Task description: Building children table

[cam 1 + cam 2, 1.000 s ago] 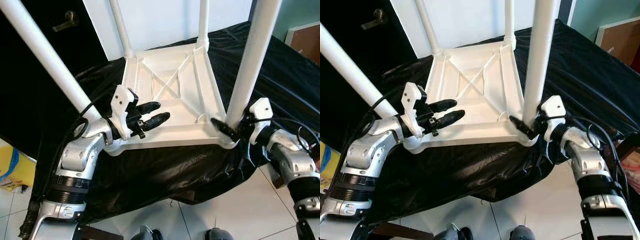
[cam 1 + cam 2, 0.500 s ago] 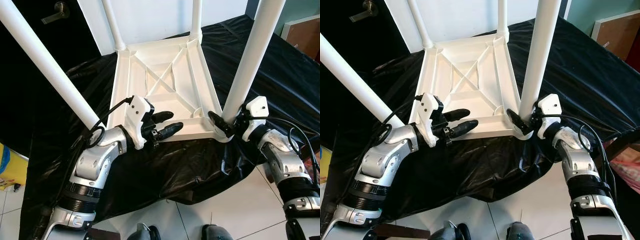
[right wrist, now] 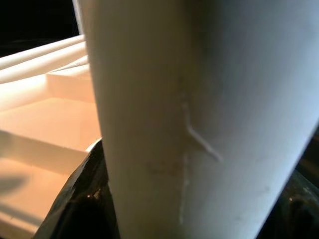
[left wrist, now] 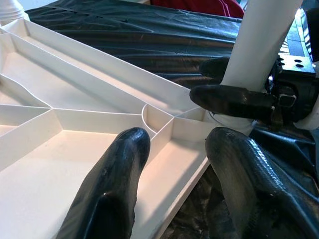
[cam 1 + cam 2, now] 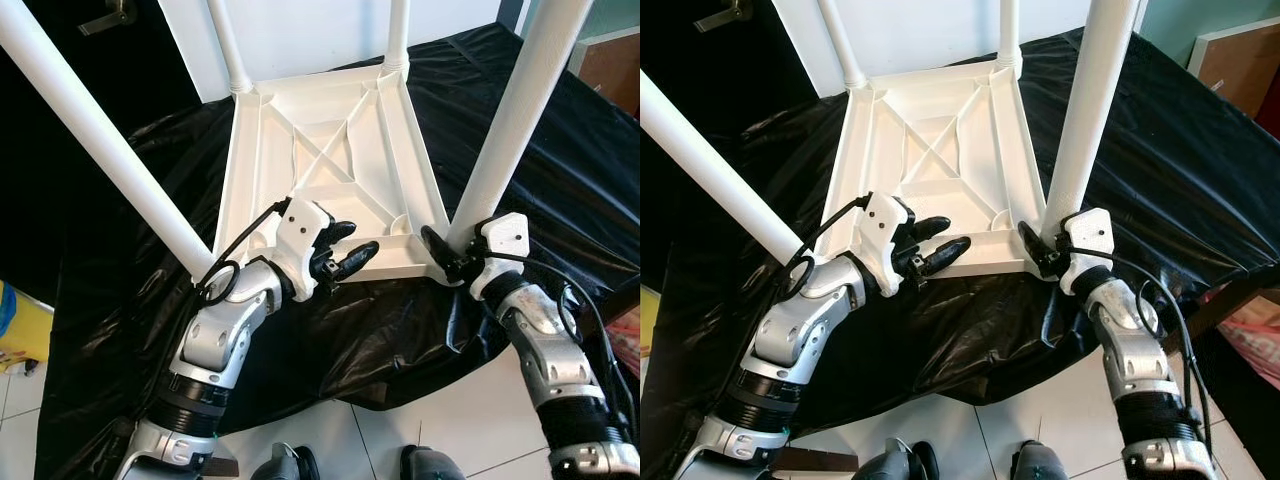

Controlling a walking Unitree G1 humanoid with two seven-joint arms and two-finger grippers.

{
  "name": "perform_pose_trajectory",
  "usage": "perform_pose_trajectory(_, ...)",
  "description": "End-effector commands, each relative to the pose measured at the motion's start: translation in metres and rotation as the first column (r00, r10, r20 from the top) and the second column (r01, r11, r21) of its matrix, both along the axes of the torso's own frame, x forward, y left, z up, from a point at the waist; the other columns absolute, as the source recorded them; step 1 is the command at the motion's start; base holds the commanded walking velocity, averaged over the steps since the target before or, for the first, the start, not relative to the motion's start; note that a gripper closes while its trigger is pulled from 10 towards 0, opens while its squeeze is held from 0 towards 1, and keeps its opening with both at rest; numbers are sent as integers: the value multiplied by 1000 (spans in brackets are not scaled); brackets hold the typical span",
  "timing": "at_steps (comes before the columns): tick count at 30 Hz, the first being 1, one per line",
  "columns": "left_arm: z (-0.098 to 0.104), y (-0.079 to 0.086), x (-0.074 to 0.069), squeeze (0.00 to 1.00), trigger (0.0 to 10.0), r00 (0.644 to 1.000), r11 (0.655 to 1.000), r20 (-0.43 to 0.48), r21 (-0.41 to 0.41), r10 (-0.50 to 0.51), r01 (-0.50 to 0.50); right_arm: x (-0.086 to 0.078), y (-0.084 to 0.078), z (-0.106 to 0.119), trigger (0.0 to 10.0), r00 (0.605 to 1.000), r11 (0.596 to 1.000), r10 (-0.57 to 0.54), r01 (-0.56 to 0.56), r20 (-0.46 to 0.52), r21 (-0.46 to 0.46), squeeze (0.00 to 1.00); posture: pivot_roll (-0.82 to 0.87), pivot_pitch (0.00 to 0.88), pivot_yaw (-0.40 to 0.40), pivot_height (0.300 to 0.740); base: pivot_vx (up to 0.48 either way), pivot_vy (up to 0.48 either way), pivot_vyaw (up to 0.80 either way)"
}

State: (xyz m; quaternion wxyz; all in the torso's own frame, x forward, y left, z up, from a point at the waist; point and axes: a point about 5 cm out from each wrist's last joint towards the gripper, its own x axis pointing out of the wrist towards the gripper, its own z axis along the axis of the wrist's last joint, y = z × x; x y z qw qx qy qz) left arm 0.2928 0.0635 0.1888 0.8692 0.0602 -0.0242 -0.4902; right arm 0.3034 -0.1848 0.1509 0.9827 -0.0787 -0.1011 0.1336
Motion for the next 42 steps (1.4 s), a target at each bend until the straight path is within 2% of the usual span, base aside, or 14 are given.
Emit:
perform_pose_trajectory(1,-2,0,1,0,10000,1000,999,11,11,30,-30,-5,1,-5,0,998,998,-56,56,-26,7,0,-102,137,113,740,0,0,0)
perform_pose_trajectory(6,-4,-3,-1,0,10000,999,999,25,5,42,-43,-15,17,-3,0,980,978,-199,199,-18,58,0,-105,131,106,740,0,0,0)
perform_pose_trajectory(8,-4,-3,-1,0,10000,999,999,25,5,42,-43,-15,17,-3,0,980,978,-199,199,-18,58,0,-105,131,106,740,0,0,0)
perform_pose_trajectory(11,-4,-4,-1,0,10000,998,998,17,-11,58,-57,-18,28,-6,0,915,906,-401,404,-49,125,0,-109,135,101,740,0,0,0)
perform_pose_trajectory(13,-4,-4,-1,0,10000,998,998,16,-13,61,-61,-18,33,-8,0,891,879,-450,454,-65,145,0,-106,133,99,740,0,0,0)
perform_pose_trajectory(14,-4,-5,-1,0,10000,998,998,15,-15,63,-63,-18,37,-10,1098,864,849,-498,503,-77,161,0,-106,133,99,740,0,0,0)
perform_pose_trajectory(15,-5,-5,-2,0,10000,998,998,15,-17,65,-64,-19,41,-11,10000,855,839,-512,519,-86,165,0,-101,133,94,740,0,0,0)
perform_pose_trajectory(20,-5,-6,-4,0,10000,998,997,15,-29,69,-69,-22,40,-8,10000,862,843,-501,506,-80,182,0,-103,134,95,740,0,0,0)
perform_pose_trajectory(28,-8,-5,-6,0,10000,997,996,17,-38,77,-76,-21,25,-2,10000,888,867,-456,458,-59,194,0,-98,134,96,740,0,0,0)
perform_pose_trajectory(29,-8,-5,-6,0,10000,996,996,23,-37,80,-79,-22,23,0,10000,904,879,-424,423,-47,218,980,-98,134,93,740,0,0,0)
perform_pose_trajectory(31,-9,-5,-6,0,10000,996,996,26,-36,86,-85,-23,23,3,10000,921,896,-390,384,-20,224,1000,-100,134,90,740,0,0,0)
perform_pose_trajectory(37,-10,-8,-5,0,10000,994,993,19,-51,103,-102,-24,24,8,10000,959,936,-282,268,33,227,1000,-101,137,84,740,0,0,0)
perform_pose_trajectory(38,-10,-9,-6,0,10000,995,993,15,-61,101,-100,-25,24,10,10000,970,948,-237,221,46,228,0,-104,139,83,740,0,0,0)
perform_pose_trajectory(42,-11,-11,-9,0,10000,996,994,11,-67,86,-85,-28,24,13,10000,991,981,-105,90,81,169,0,-104,139,79,740,0,0,0)
